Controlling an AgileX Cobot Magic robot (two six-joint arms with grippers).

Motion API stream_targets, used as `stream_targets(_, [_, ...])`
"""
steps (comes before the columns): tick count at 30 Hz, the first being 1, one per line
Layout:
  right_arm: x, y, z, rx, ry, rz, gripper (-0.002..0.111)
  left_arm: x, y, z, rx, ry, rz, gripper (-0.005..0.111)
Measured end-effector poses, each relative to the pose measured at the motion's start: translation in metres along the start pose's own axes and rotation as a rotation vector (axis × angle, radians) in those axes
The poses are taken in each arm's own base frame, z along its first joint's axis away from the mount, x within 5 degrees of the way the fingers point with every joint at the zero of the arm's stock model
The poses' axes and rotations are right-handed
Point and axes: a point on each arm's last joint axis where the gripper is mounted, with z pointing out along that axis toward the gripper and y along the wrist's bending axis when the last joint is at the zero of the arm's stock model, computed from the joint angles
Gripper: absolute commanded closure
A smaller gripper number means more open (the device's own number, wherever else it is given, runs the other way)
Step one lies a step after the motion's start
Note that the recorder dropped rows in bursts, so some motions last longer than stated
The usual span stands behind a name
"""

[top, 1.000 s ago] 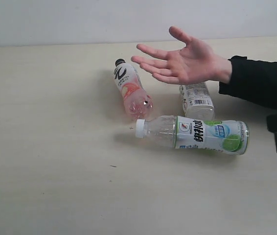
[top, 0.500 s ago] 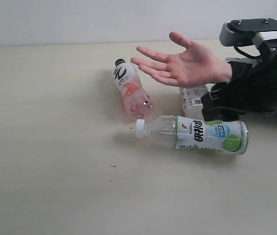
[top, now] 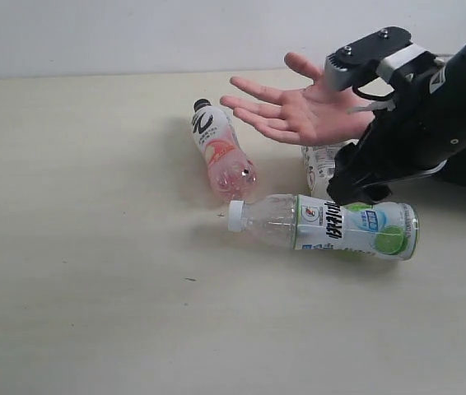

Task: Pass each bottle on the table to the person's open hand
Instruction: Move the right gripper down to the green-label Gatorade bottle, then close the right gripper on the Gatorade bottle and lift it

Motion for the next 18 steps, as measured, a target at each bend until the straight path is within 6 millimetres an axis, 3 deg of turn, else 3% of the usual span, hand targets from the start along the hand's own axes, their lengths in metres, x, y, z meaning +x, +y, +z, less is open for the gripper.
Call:
stream_targets(7, [0.006, 0.000, 0.000, -0.028, 0.090, -0.541, 0.040, 0.000, 0.000, 0.000, 0.000, 0.000, 0.000, 0.104])
stream_targets(18, [0.000, -0.008, 0.018, 0.024, 0.082, -0.735, 0.038, 0.000, 0.000, 0.000, 0.000, 0.000, 0.000, 0.104])
